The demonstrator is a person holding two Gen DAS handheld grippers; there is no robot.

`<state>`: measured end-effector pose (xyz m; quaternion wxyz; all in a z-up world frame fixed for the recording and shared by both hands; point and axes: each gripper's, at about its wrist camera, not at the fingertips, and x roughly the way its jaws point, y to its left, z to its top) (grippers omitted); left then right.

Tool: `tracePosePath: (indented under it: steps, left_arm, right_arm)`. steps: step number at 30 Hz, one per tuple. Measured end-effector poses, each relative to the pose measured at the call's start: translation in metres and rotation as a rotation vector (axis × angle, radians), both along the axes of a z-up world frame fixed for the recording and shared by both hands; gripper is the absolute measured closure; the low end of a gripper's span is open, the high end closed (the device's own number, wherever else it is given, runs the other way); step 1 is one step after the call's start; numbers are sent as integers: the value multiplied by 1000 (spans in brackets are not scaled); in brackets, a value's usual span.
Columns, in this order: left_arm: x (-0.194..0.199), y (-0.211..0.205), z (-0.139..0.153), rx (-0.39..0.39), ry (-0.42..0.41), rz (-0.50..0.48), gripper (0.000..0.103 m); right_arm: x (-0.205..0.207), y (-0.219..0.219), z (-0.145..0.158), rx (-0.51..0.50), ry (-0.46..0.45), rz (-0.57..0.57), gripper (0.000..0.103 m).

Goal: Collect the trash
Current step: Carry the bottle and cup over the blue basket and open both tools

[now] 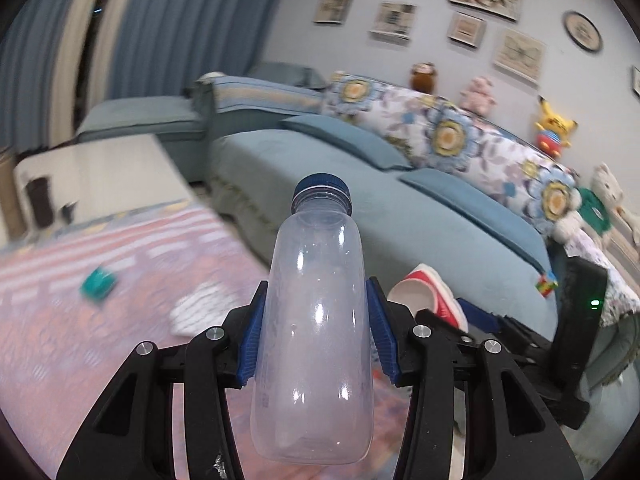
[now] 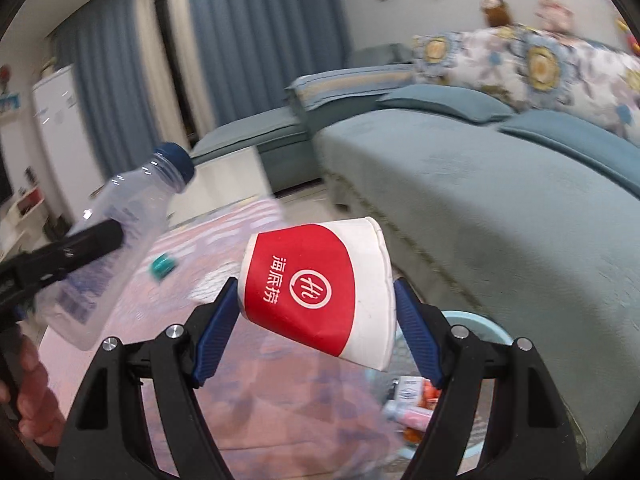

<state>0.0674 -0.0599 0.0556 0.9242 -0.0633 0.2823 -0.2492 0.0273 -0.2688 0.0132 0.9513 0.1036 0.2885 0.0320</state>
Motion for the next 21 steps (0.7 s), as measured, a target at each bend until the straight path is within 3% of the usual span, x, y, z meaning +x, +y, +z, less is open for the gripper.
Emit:
tracePosePath:
  steps: [5,8,14,21]
  left_arm:
    - [15,-58,-2,19,9,-85,58]
    - [32,-89,-19,17,73,-131,58]
    - [63,-140,-83,50,249,-190,58]
    - [74,-172,-140,127,356,-233,58]
  right_arm:
    - [-7,-58,-15,-27,23,-164,30]
    - [-8,-84,-28,-43,47,-232,30]
    - [2,-132,-78,40,197,-314,30]
    - [18,-160,-138,147,389,-348,30]
